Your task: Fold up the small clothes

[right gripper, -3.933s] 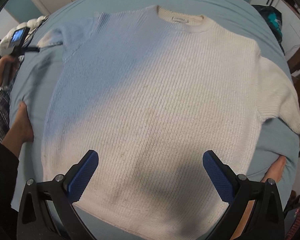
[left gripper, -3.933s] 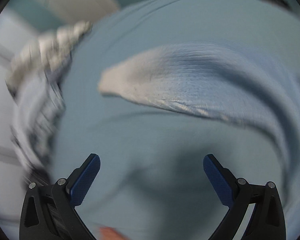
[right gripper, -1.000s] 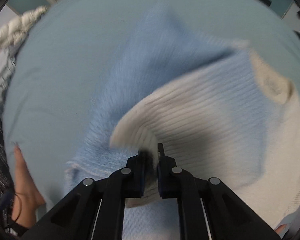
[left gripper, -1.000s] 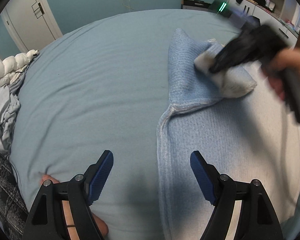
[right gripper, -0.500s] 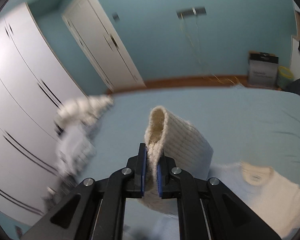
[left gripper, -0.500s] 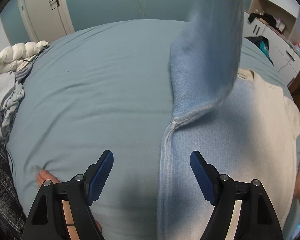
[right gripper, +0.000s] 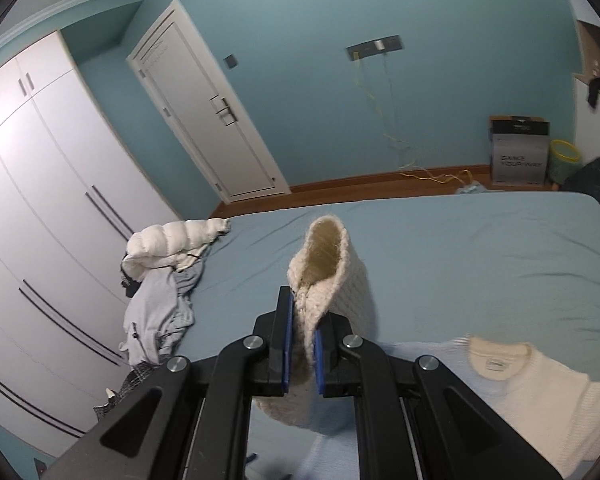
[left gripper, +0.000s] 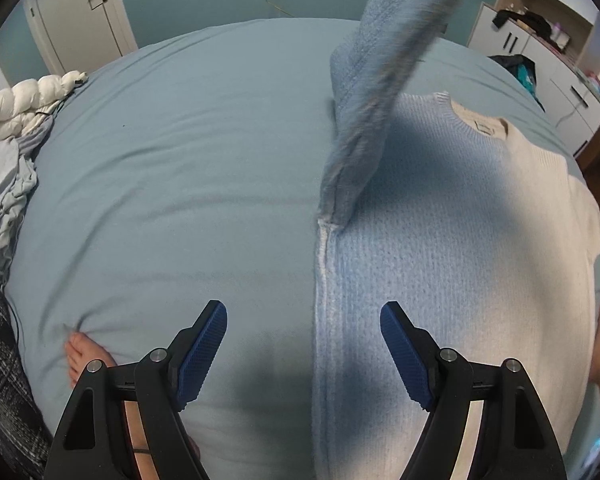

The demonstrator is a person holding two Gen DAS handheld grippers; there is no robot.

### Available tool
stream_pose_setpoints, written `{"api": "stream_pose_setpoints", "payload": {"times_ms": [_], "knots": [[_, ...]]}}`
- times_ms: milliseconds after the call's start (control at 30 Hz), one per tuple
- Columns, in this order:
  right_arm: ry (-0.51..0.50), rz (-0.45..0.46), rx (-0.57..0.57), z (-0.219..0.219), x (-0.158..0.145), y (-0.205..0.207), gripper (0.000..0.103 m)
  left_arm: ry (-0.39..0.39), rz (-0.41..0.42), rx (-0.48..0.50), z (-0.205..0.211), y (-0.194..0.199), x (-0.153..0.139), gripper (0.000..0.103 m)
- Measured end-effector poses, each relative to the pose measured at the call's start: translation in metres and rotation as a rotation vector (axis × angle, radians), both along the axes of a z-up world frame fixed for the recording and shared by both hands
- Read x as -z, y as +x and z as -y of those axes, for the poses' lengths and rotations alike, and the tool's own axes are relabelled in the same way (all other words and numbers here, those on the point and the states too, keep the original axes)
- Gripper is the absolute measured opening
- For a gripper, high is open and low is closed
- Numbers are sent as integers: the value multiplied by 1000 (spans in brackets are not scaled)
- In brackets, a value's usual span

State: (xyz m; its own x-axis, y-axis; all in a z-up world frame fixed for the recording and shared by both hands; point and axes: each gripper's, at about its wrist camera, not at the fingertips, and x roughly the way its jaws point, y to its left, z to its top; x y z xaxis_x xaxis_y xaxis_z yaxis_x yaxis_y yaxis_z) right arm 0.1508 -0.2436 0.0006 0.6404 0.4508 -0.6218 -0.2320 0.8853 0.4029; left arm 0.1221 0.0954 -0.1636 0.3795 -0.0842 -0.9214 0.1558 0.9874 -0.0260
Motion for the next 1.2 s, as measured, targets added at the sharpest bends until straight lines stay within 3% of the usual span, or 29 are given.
{"api": "stream_pose_setpoints", "payload": {"times_ms": [200, 267, 367, 400, 433, 467, 500, 533, 567, 600, 733, 833, 900, 967, 1100, 1167, 1200], "knots": [[-8, -25, 35, 75, 22, -24, 5, 28, -22, 40, 12, -2, 7, 79], [1, -62, 76, 113, 48, -39, 5, 51, -25, 62, 19, -4, 10, 79], [29, -183, 194, 180, 113, -64, 11, 86, -27, 97, 28, -7, 16, 79], [27, -227, 241, 202, 138, -73, 16, 101, -27, 110, 32, -8, 18, 79], [-11, -274, 295, 225, 168, -83, 32, 118, -22, 123, 35, -9, 20, 79], [-60, -320, 356, 244, 194, -92, 57, 134, -16, 134, 39, -10, 21, 79], [-125, -367, 432, 261, 221, -102, 67, 159, -5, 150, 45, -11, 22, 79], [-188, -426, 530, 285, 254, -117, 71, 174, 0, 158, 48, -10, 22, 79], [-182, -464, 578, 298, 274, -127, 71, 188, 4, 165, 52, -10, 22, 79], [-149, -498, 599, 305, 289, -135, 71, 193, 7, 170, 54, -8, 21, 79], [226, -615, 555, 303, 351, -160, 71, 164, 28, 163, 61, 7, 6, 79], [426, -677, 541, 281, 384, -156, 67, 176, 56, 165, 68, 23, -4, 79], [459, -703, 561, 273, 400, -146, 56, 202, 81, 172, 74, 32, -8, 79], [430, -704, 579, 268, 407, -125, 43, 213, 100, 176, 80, 41, -9, 79], [406, -615, 649, 265, 403, -99, 38, 189, 80, 162, 84, 53, 0, 79], [308, -592, 672, 261, 392, -87, 4, 186, 60, 161, 84, 55, 9, 79], [257, -570, 683, 257, 382, -85, 4, 188, 52, 163, 85, 55, 13, 79]]}}
